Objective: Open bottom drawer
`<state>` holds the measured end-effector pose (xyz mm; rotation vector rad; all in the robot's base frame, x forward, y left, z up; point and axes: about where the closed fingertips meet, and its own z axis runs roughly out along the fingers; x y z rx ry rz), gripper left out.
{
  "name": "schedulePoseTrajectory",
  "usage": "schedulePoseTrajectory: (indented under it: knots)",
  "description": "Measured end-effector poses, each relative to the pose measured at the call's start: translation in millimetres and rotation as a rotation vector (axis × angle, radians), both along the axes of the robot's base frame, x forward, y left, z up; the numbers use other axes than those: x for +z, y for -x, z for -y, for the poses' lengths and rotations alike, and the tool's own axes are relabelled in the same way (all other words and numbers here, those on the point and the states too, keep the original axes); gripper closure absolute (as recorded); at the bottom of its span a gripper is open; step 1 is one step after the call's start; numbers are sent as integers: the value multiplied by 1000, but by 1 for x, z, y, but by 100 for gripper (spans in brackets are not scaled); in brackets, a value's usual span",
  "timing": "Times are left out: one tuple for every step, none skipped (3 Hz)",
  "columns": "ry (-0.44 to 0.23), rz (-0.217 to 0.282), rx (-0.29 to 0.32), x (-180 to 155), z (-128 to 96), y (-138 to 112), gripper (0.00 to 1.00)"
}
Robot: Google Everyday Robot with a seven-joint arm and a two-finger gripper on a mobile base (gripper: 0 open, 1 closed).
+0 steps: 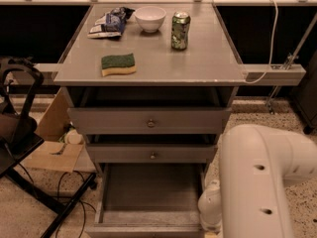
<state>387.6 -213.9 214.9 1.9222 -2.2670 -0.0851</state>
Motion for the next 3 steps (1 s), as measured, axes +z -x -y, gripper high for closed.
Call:
schedulePoseTrajectory:
  knots:
    - [-9, 33, -11, 58, 22, 19, 0]
    - [-5, 53, -12, 144, 47, 48, 0]
    - [32, 68, -41, 209, 57, 55, 0]
